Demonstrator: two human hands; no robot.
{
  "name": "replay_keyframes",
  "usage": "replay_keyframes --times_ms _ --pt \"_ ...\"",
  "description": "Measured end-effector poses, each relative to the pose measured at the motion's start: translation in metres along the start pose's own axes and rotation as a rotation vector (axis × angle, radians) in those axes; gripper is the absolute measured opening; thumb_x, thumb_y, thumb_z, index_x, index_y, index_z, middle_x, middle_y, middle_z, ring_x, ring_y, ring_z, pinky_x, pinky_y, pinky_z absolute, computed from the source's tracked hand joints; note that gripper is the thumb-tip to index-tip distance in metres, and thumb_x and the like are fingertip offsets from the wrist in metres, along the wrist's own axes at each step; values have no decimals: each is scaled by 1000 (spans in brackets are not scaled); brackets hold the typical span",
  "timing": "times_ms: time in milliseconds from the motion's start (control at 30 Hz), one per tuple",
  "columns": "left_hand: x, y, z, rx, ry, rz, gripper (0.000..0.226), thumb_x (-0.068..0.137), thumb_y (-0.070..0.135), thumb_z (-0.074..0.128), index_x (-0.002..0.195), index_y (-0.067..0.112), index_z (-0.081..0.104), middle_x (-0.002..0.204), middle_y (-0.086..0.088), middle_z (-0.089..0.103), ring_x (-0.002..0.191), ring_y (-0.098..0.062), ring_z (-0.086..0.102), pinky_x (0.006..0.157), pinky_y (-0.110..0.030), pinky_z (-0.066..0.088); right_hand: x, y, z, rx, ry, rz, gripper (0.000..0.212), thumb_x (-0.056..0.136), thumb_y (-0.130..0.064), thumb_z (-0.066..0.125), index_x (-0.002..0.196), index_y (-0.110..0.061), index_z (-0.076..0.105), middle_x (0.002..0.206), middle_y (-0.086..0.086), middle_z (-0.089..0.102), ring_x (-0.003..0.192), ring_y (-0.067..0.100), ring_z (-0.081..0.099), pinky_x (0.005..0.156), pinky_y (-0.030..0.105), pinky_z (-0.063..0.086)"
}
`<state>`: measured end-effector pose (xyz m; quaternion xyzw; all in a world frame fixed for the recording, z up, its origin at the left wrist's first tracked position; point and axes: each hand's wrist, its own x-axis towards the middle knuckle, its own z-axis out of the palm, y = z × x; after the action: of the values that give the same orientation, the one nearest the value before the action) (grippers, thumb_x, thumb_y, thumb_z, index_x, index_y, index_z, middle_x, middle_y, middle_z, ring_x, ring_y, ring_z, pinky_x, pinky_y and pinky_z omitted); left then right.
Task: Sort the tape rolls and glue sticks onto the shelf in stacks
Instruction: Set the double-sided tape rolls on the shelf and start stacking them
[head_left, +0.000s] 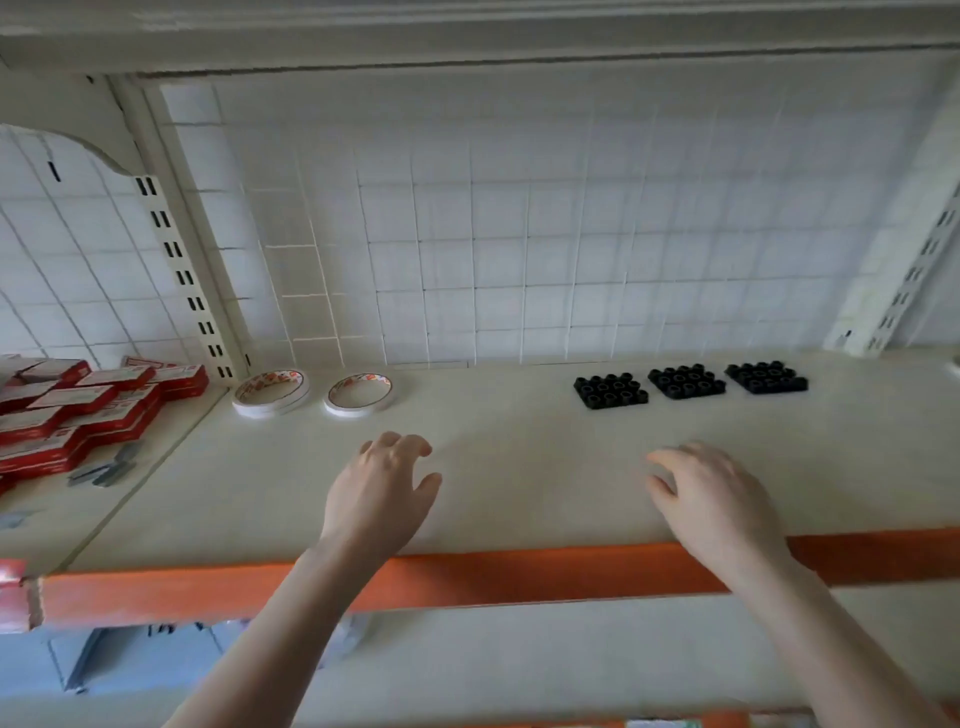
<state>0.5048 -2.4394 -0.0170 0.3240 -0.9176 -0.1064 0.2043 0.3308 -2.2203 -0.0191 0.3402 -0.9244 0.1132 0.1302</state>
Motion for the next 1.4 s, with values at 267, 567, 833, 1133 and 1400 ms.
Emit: replay_keyframes --times_ms 267,567,833,1133,1400 --pt "5 129 40 -26 10 95 33 91 36 52 122 25 54 126 4 52 117 -17 46 83 -31 40 -10 136 -13 -17 108 125 24 92 -26 47 102 -13 64 102 3 62 95 22 56 79 32 45" --pt "8 322 105 -103 60 108 32 90 36 54 120 23 56 127 3 53 117 -16 47 84 -31 42 -1 331 -43 -10 195 56 8 81 -15 62 80 -8 67 80 9 65 74 31 60 64 37 50" --pt "26 415 131 -117 48 159 32 91 37 53 121 26 55 128 6 52 116 -15 48 84 -30 43 8 423 -57 43 364 46 4 73 -9 71 75 -10 68 70 6 63 61 26 58 48 29 47" --pt "54 471 160 -165 47 309 32 90 35 55 120 25 57 124 5 55 117 -16 48 86 -27 39 6 474 -53 0 461 31 13 71 -11 77 82 -8 71 69 4 64 61 22 58 50 29 48" --pt "58 499 171 -151 46 237 30 89 34 57 117 23 59 120 4 57 114 -16 50 85 -26 39 23 499 -47 -32 378 -70 11 69 -17 78 69 -12 68 62 0 58 58 18 55 51 30 49"
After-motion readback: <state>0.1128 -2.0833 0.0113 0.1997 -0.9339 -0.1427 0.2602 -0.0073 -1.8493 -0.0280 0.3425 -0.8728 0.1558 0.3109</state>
